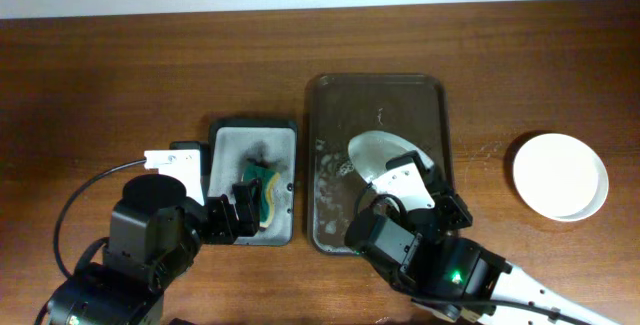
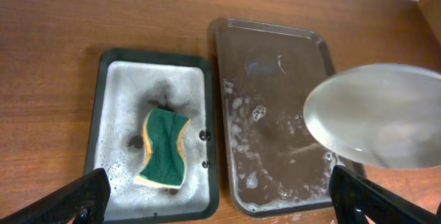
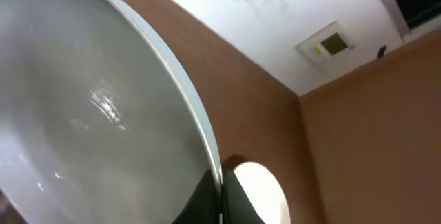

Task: Clean dirty plates on tray and stack at the side
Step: 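Carry the white plate right and stack it on the plate pile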

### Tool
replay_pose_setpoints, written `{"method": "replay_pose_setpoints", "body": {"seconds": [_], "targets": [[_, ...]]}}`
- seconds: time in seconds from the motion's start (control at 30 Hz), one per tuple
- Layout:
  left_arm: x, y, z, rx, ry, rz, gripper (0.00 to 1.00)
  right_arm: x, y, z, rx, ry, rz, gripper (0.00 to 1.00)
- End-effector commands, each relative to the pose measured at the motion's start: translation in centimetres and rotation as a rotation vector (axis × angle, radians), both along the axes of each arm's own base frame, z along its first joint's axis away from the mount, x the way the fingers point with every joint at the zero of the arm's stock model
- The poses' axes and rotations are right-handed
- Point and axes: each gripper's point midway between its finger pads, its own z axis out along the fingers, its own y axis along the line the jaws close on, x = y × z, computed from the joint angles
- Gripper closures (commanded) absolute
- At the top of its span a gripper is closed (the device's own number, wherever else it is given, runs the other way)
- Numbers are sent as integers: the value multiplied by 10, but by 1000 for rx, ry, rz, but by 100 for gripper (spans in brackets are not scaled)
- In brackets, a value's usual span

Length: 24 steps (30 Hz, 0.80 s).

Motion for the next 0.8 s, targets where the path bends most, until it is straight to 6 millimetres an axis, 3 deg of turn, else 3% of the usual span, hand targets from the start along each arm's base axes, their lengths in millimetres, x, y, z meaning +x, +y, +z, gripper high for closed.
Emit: {"method": "replay_pose_setpoints", "body": {"seconds": [0.0, 0.03, 0.07, 0.13, 0.17, 0.2, 0.27, 0.33, 0.4, 0.47, 0.57, 0.6, 0.77], "targets": [[0, 1, 4, 2, -11, -6, 0, 1, -11, 23, -89, -76, -43, 96], [0, 1, 4, 2, -11, -6, 0, 3, -12, 26, -56, -99, -61, 96], [0, 1, 4, 1, -11, -7, 0, 6, 2, 20, -66, -45, 13, 96], [0, 1, 4, 1, -11, -7, 0, 3, -8, 28, -156, -67, -14, 96], [0, 1, 4, 2, -11, -6, 0, 3, -7, 28, -75, -104, -40, 96], [0, 1, 4, 2, -11, -6, 0, 6, 6, 18, 22, -65, -5, 96], [0, 1, 4, 2, -11, -6, 0, 5, 1, 19, -124, -27, 18, 96], [0, 1, 4, 1, -11, -7, 0, 5, 4, 19, -31, -68, -11, 96], [0, 1, 4, 1, -11, -7, 0, 8, -4, 15, -191, 13, 6, 96], [0, 1, 4, 2, -11, -6, 0, 5, 0, 15, -103, -21, -6, 96], [0, 1, 4, 2, -11, -6, 0, 7, -4, 13, -164, 10, -5, 96], [0, 1, 4, 2, -11, -6, 0, 7, 1, 12, -94, -8, -10, 96], [0, 1, 4, 2, -11, -6, 0, 9, 5, -6, 31, 62, -13, 96]]}}
